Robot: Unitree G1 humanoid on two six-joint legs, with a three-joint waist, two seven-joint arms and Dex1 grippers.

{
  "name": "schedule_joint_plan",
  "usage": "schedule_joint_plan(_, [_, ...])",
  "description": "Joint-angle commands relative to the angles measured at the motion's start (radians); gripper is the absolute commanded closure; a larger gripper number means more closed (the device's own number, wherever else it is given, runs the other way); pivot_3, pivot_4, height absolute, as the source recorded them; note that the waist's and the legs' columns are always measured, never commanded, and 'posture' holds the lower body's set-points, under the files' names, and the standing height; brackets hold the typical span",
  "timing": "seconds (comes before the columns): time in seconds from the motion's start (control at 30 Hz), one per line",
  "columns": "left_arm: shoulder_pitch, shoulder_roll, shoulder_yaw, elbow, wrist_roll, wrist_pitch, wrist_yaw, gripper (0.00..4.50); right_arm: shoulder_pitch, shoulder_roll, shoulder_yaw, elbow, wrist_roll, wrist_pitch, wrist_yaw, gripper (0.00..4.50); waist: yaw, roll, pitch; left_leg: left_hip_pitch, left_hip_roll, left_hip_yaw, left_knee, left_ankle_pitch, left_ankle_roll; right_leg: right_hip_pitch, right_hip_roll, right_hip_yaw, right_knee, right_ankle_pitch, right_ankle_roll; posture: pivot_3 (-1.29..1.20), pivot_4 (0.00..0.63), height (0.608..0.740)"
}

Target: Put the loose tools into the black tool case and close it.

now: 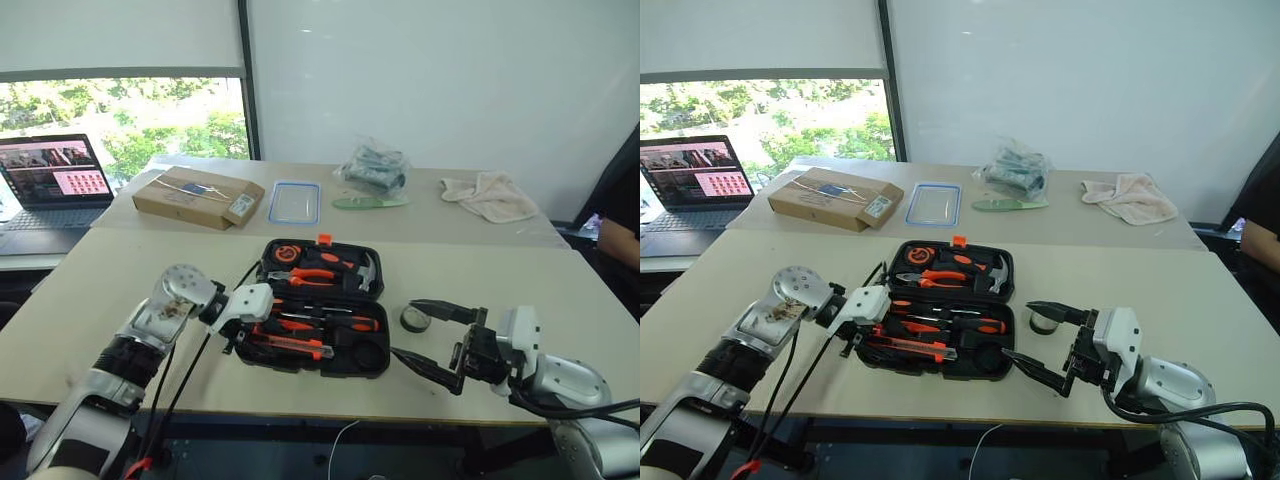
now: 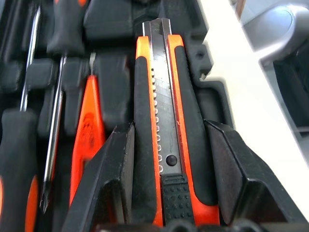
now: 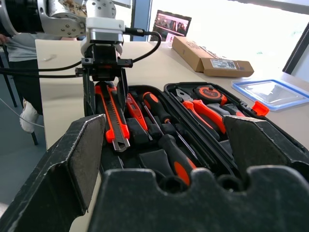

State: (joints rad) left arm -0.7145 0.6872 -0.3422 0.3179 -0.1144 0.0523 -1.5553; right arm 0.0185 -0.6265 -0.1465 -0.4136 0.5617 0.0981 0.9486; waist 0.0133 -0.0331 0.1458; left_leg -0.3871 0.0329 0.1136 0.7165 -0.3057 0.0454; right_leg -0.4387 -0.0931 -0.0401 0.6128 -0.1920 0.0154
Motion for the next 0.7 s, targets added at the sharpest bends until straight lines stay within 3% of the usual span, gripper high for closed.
schedule_joint_plan(0.03, [-0.003, -0.022, -0.007, -0.033, 0.019, 0.016, 0.025, 2.78, -0.015, -0.006, -0.026, -0.033, 0.006, -0.011, -0.009, 0.00, 0.000, 0.000, 0.000, 0.000, 0.000, 0.000, 0.000, 0.000, 0.000, 0.000, 0.000, 0.000, 0.000, 0.000, 0.000, 0.00, 0.150, 0.740])
schedule_joint_plan(0.43, [0.015, -0.043, -0.043, -0.047, 0.089, 0.080, 0.082, 2.78, -0.043, 0.003, -0.005, -0.024, 0.002, -0.009, -0.009, 0.00, 0.003, 0.000, 0.000, 0.002, 0.000, -0.001, 0.002, -0.001, 0.001, 0.004, 0.000, 0.000, 0.000, 0.000, 0.000, 0.00, 0.150, 0.740])
schedule_joint_plan(0.5, [0.024, -0.049, -0.028, -0.070, 0.061, 0.101, 0.077, 1.78, -0.045, 0.003, -0.004, -0.022, 0.002, -0.009, -0.009, 0.00, 0.002, 0.000, 0.000, 0.002, 0.000, -0.001, 0.003, -0.001, 0.001, 0.004, 0.000, 0.000, 0.001, 0.000, 0.000, 0.00, 0.150, 0.740])
schedule_joint_plan(0.63, [0.012, -0.074, 0.029, -0.081, 0.009, 0.095, 0.098, 0.45, -0.045, 0.001, -0.005, -0.018, 0.003, -0.011, -0.005, 0.00, 0.000, 0.000, 0.000, 0.002, 0.000, -0.001, 0.003, -0.001, 0.001, 0.003, 0.000, 0.000, 0.002, 0.000, 0.000, 0.00, 0.150, 0.740])
schedule_joint_plan(0.67, [0.007, -0.075, 0.040, -0.083, -0.005, 0.089, 0.091, 0.14, -0.045, 0.000, -0.006, -0.016, 0.004, -0.011, -0.003, 0.00, 0.000, 0.000, 0.000, 0.002, 0.000, -0.001, 0.003, -0.001, 0.001, 0.003, 0.001, 0.000, 0.002, 0.000, 0.000, 0.00, 0.150, 0.740])
schedule_joint_plan(0.7, [-0.002, -0.075, 0.057, -0.084, -0.026, 0.090, 0.084, 0.14, -0.047, -0.001, -0.006, -0.013, 0.004, -0.012, -0.001, 0.00, 0.000, 0.000, 0.000, 0.001, 0.000, -0.001, 0.003, -0.001, 0.001, 0.002, 0.001, 0.000, 0.001, 0.000, 0.000, 0.00, 0.150, 0.740])
